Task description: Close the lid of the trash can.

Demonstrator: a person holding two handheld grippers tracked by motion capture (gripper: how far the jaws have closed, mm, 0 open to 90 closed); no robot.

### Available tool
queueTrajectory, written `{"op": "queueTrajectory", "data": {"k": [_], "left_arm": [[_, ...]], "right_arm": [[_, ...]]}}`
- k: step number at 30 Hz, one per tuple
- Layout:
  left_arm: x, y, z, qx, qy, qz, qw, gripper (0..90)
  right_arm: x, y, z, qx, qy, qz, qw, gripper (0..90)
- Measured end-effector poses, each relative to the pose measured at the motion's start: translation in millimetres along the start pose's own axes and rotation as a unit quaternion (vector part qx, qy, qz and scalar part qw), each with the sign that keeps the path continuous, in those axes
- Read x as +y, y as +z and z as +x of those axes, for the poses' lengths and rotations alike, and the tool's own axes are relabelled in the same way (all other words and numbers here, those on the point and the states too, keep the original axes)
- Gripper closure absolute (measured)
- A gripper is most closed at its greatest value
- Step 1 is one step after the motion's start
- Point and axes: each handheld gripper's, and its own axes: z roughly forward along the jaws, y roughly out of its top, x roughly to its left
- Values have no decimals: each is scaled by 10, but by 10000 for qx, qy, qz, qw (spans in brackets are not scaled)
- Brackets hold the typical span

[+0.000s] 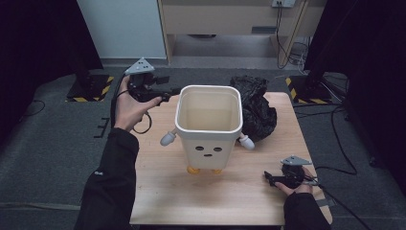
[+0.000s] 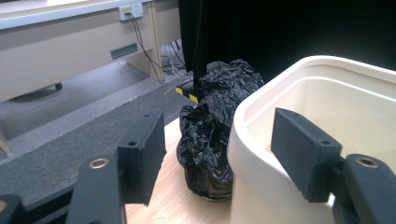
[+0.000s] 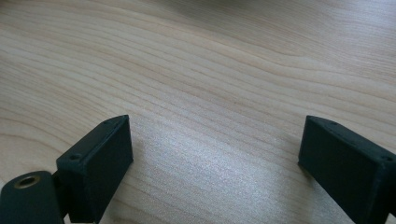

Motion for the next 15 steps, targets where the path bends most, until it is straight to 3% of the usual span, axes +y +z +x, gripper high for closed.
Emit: {"op": "queueTrajectory", "data": {"k": [2, 7, 15], "left_arm": [[-44, -24, 6, 22, -99, -50, 9999, 332], [-135, -120, 0, 209, -113, -110, 9997, 315], [-363, -306, -11, 562, -322, -229, 9976, 273]], "right_arm": [[0, 0, 5, -8, 42, 10, 10000, 96], [0, 1, 3, -14, 42, 15, 10000, 93], [1, 4, 6, -34, 81, 14, 10000, 85]]}}
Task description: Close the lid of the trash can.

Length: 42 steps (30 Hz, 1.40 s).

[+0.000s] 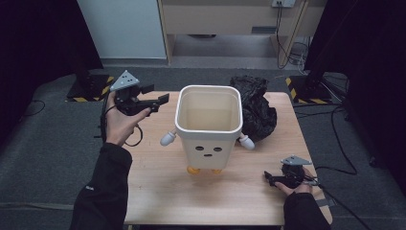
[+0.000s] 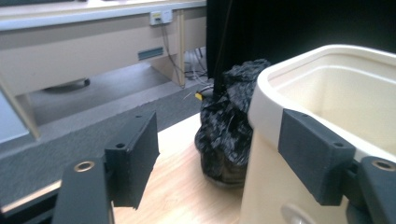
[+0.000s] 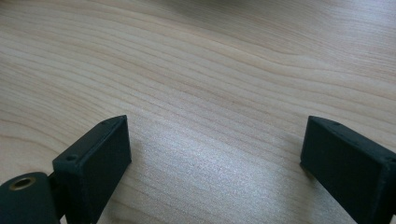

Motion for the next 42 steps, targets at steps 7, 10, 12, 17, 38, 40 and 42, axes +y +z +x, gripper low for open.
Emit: {"op": "queueTrajectory", "data": {"k": [7, 10, 12, 17, 38, 40, 42], "left_arm": [[-245, -130, 57, 297, -198, -10, 9994, 258], [-351, -168, 75, 453, -224, 3, 9987, 248], [-419, -187, 95, 477, -264, 7, 9985, 239], [-610, -272, 166, 644, -375, 1, 9972, 227], [-1714, -392, 332, 1204, -740, 951, 9854, 184], [-1804, -389, 310, 1219, -775, 1017, 9843, 184], [-1885, -381, 287, 1206, -772, 1130, 9832, 183]], "right_arm": [[0, 0, 2, -15, 15, 4, 10000, 81], [0, 0, 2, -13, 22, 9, 10000, 79], [0, 0, 2, -15, 24, 10, 10000, 78], [-1, -1, 2, -22, 29, 11, 10000, 77], [-1, 0, 4, -22, 24, 17, 10000, 73], [-1, 0, 4, -22, 26, 20, 10000, 71], [0, 0, 2, -23, 16, 20, 10000, 70]]}}
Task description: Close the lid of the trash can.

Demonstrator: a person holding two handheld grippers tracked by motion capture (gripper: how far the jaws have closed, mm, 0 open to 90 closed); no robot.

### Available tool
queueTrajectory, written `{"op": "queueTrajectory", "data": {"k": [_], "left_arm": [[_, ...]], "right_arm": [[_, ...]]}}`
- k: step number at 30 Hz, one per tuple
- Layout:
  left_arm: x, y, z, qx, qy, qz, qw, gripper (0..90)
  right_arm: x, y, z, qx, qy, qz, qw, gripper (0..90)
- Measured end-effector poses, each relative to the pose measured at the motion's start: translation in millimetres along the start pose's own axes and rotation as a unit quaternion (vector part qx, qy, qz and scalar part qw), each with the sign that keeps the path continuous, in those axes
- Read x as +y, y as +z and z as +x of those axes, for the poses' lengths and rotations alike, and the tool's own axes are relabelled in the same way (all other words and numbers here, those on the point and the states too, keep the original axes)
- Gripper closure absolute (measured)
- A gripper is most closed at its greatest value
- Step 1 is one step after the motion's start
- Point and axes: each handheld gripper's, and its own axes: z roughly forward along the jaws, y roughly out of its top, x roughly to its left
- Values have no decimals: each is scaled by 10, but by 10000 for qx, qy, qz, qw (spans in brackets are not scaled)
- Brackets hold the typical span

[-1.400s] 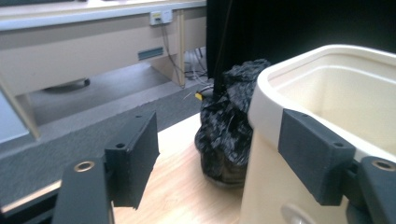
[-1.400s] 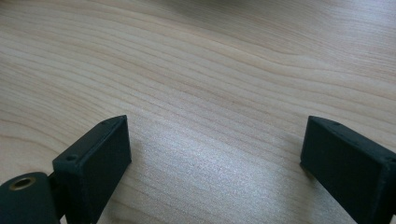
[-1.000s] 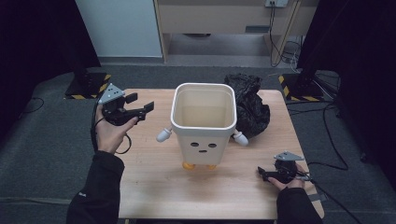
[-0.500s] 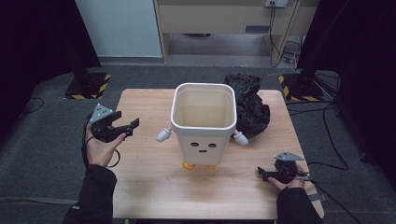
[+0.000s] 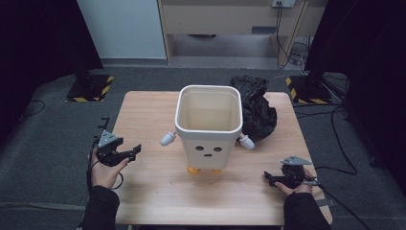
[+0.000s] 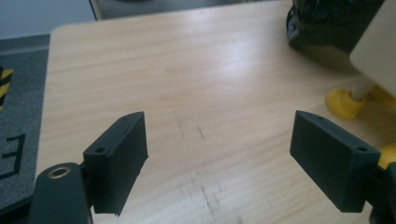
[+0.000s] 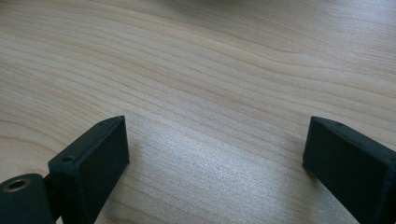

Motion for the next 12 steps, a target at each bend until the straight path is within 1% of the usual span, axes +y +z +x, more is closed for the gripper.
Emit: {"op": "queueTrajectory", "data": {"k": [3, 5, 9, 10, 11, 12], "left_arm": [[-118, 39, -22, -23, 23, 163, 9999, 178], [-193, 71, -31, -13, 108, 346, 9993, 174], [-343, 134, -63, -34, 89, 514, 9986, 172], [-343, 134, -63, -34, 89, 514, 9986, 170], [-420, 164, -80, -15, 112, 603, 9981, 170], [-420, 164, -80, -15, 112, 603, 9981, 168]], "right_arm": [[0, 1, 1, -4, 7, 3, 10000, 68], [0, 1, 0, -3, -2, 1, 10000, 67], [0, 1, -1, 1, -6, 2, 10000, 65], [0, 1, -1, 1, -6, 2, 10000, 65], [1, 3, -2, -16, -4, 8, 10000, 63], [1, 3, -2, -16, -4, 8, 10000, 63]]}}
